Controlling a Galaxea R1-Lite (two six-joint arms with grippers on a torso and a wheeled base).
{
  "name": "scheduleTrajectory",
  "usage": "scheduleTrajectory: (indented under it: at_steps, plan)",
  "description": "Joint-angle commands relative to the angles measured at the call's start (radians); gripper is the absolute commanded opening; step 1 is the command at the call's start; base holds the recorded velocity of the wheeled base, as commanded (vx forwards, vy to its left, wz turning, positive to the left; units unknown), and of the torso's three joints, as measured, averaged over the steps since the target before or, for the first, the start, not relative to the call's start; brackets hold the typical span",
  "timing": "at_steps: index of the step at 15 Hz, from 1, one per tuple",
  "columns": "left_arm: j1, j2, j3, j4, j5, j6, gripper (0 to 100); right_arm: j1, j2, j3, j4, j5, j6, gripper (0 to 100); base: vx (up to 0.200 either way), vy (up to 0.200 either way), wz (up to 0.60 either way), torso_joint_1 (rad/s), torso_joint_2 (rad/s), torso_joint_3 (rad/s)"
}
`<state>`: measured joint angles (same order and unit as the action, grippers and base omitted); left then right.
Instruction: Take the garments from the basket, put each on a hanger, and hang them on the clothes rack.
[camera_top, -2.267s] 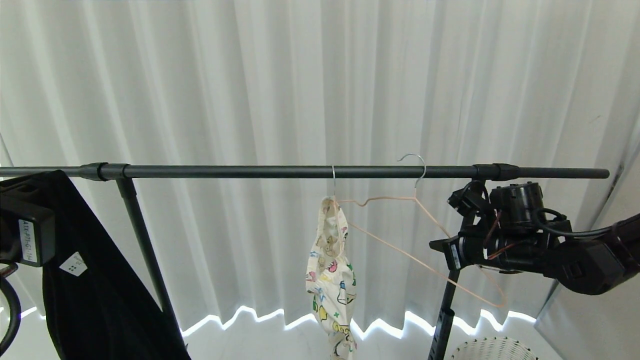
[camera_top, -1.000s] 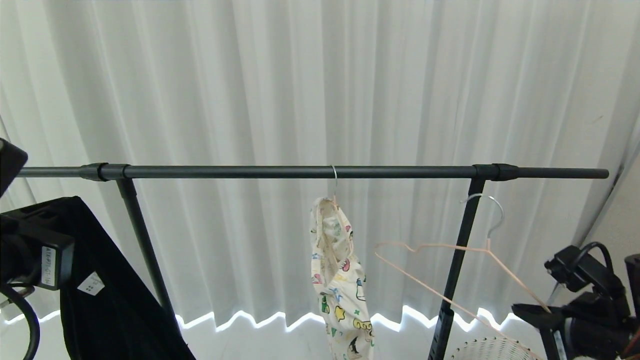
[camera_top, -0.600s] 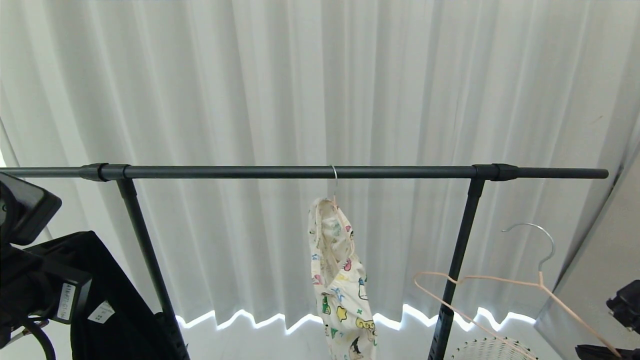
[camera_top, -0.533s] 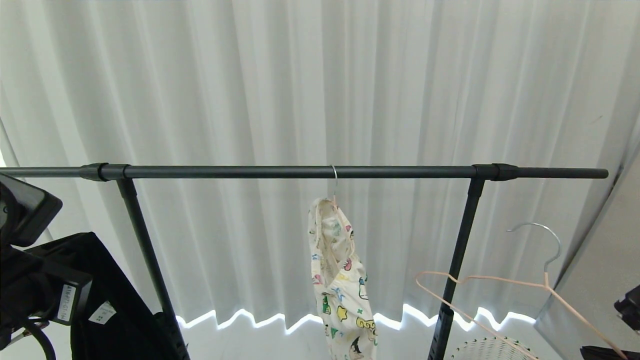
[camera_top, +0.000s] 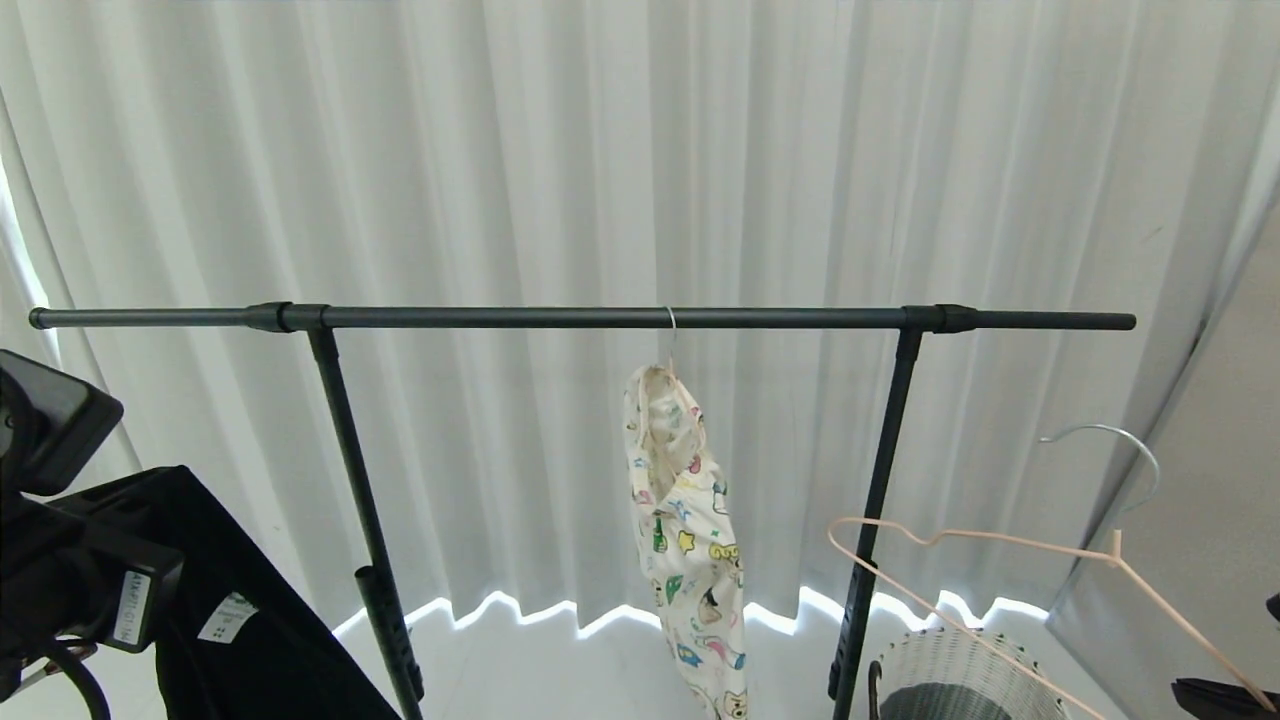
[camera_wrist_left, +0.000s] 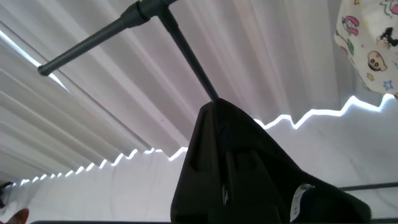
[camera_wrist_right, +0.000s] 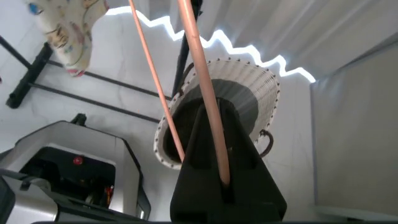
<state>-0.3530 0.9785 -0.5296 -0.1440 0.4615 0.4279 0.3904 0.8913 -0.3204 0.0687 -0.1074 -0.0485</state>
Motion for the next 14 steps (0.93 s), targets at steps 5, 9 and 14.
scheduleTrajectory:
  at_steps: [5,9,14]
  plan:
    - [-0.001,0.000,0.002,0.000,0.000,0.000,0,0.007,0.002,-0.042,-0.007,0.089,-0.001,0,-0.160,0.000,0.00,0.002,0.00,0.002]
    - [-0.011,-0.011,0.080,0.000,-0.001,0.020,0,0.062,0.008,-0.048,-0.089,0.229,0.001,0,0.000,0.000,0.00,0.000,0.00,0.000]
    - [-0.021,0.120,0.019,0.000,0.005,-0.044,0,0.260,0.040,-0.049,-0.101,0.264,0.049,0,0.000,0.000,0.00,0.000,0.00,0.000]
